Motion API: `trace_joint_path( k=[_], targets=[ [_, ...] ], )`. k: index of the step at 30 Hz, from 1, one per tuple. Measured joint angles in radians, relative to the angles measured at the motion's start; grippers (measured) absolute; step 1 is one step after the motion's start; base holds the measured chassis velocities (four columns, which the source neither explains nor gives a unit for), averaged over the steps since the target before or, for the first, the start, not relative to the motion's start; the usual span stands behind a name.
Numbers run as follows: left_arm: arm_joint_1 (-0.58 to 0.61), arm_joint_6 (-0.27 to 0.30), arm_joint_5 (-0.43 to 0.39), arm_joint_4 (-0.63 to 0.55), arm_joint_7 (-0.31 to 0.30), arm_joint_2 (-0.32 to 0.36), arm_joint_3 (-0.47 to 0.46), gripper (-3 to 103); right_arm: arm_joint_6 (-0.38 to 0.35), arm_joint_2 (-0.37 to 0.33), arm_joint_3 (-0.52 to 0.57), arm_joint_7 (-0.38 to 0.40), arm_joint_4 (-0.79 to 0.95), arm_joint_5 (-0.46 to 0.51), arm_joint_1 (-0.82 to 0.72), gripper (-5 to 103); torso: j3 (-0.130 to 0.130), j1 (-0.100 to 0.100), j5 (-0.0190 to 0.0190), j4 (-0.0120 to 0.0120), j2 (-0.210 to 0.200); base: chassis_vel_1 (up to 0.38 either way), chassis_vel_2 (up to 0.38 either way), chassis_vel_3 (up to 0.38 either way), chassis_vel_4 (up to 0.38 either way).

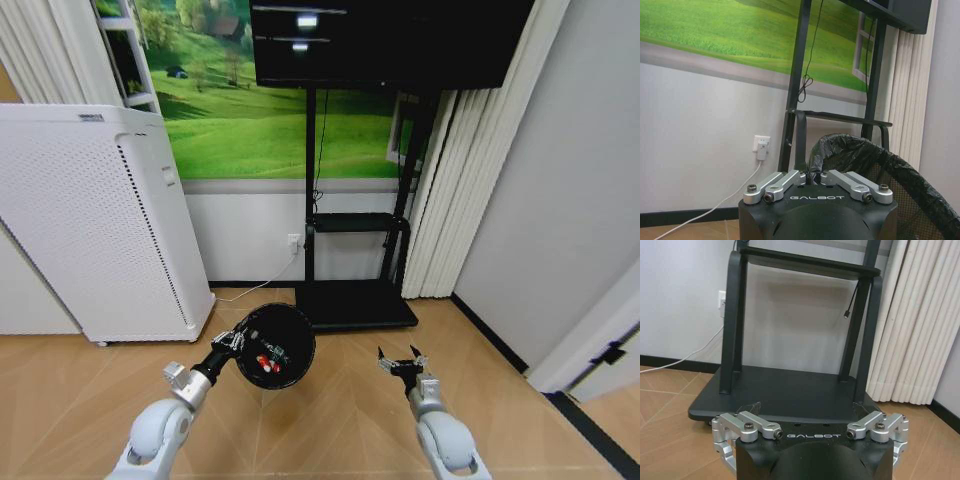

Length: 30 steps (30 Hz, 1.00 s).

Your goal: Pick up the trash bin and place the garbage on the floor into it.

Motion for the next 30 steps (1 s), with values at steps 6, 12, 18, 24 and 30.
trace_joint_path(
  k=[6, 12, 18, 24, 30],
  targets=[
    [-0.008, -0.001, -0.008, 0.005, 0.001, 0.007, 0.000, 7, -0.007, 0.007, -0.001, 0.000, 0.007, -0.008, -0.008, 100, 0.000, 0.000, 0.0006, -0.0003, 0.000, 0.138, 0.143, -0.138, -0.142],
    [-0.008, -0.002, -0.015, 0.006, 0.001, 0.013, -0.001, 7, -0.015, 0.009, -0.002, 0.000, 0.013, -0.010, -0.008, 100, 0.000, 0.000, 0.0006, -0.0002, 0.000, 0.142, 0.142, -0.138, -0.134],
    [-0.006, -0.001, -0.018, 0.006, -0.001, 0.015, -0.001, 7, -0.017, 0.009, -0.003, -0.002, 0.016, -0.007, -0.010, 100, 0.000, 0.000, 0.0006, -0.0001, 0.000, 0.123, 0.137, -0.130, -0.137],
    [-0.003, 0.000, -0.017, 0.004, -0.002, 0.015, -0.001, 7, -0.014, 0.009, -0.001, -0.003, 0.014, -0.003, -0.013, 100, 0.000, 0.000, 0.0004, -0.0003, 0.000, 0.140, 0.146, -0.153, -0.163],
    [0.003, 0.001, -0.011, -0.008, -0.008, 0.006, 0.001, 7, 0.034, 0.008, -0.003, -0.005, -0.002, 0.032, -0.010, 100, 0.000, 0.000, 0.0003, 0.0001, 0.000, 0.121, 0.112, -0.106, -0.125]
  ],
)
